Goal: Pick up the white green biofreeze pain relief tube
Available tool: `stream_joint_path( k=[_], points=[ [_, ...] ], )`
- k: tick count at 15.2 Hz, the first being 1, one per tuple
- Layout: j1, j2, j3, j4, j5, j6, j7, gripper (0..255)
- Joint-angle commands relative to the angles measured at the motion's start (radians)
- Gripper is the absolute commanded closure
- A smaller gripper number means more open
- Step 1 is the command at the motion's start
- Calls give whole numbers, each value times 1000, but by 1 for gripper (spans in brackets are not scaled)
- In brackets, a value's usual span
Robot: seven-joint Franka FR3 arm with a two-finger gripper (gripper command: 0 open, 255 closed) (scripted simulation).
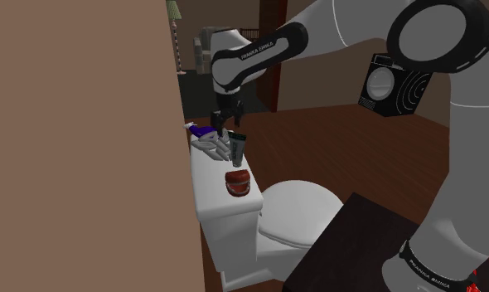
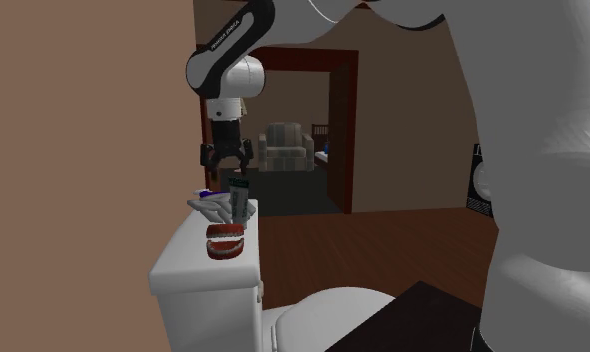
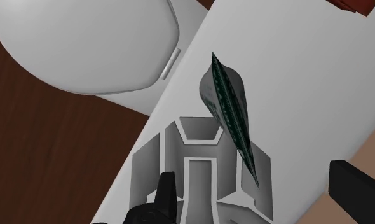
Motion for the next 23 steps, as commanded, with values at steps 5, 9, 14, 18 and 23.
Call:
stream_joint_path(
  k=[5, 9, 14, 18, 23],
  points=[
    [1, 21, -1, -31, -3, 53, 5, 0],
    [0, 20, -1, -32, -3, 53, 5, 255],
    [0, 20, -1, -33, -3, 54, 5, 255],
    [0, 8, 0, -10, -1, 18, 2, 255],
    [1, -11, 1, 31, 2, -41, -3, 255]
  ],
)
